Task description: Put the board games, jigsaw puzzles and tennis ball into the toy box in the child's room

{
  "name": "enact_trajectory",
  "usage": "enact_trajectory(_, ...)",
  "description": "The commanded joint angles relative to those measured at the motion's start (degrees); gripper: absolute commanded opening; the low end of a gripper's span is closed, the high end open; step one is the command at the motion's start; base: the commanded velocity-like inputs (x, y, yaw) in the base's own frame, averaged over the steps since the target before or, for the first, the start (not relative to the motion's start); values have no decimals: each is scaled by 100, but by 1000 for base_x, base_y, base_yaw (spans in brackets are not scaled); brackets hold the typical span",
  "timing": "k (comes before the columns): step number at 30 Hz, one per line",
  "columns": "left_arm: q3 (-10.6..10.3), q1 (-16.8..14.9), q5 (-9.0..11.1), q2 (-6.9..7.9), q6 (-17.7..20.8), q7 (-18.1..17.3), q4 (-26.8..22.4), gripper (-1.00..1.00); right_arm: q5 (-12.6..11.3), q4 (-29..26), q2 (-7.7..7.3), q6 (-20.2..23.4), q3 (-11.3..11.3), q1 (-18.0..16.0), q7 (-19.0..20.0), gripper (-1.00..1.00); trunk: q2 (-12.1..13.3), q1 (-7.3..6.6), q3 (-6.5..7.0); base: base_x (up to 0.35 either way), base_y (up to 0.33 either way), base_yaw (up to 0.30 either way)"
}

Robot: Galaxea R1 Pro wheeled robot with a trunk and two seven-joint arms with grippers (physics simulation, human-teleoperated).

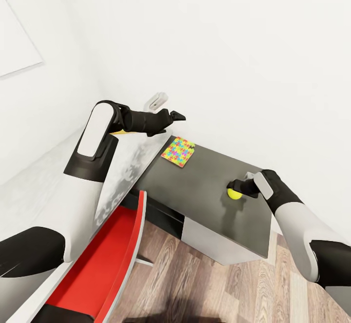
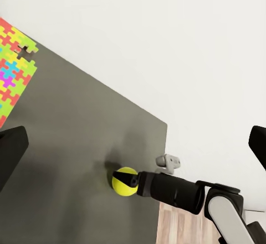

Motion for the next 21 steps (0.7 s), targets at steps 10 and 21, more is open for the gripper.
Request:
enact_trajectory(10,1,-7,59,2,7,60,-3,100,-79,-8,3,28,-9,-3,-65,-100,-8,3,-8,0,0,0)
enact_trajectory(21,1,-1,67,3,2,60,-3,100,-78,-14,13,30,-6,-4,-65,-100,-8,3,-8,0,0,0)
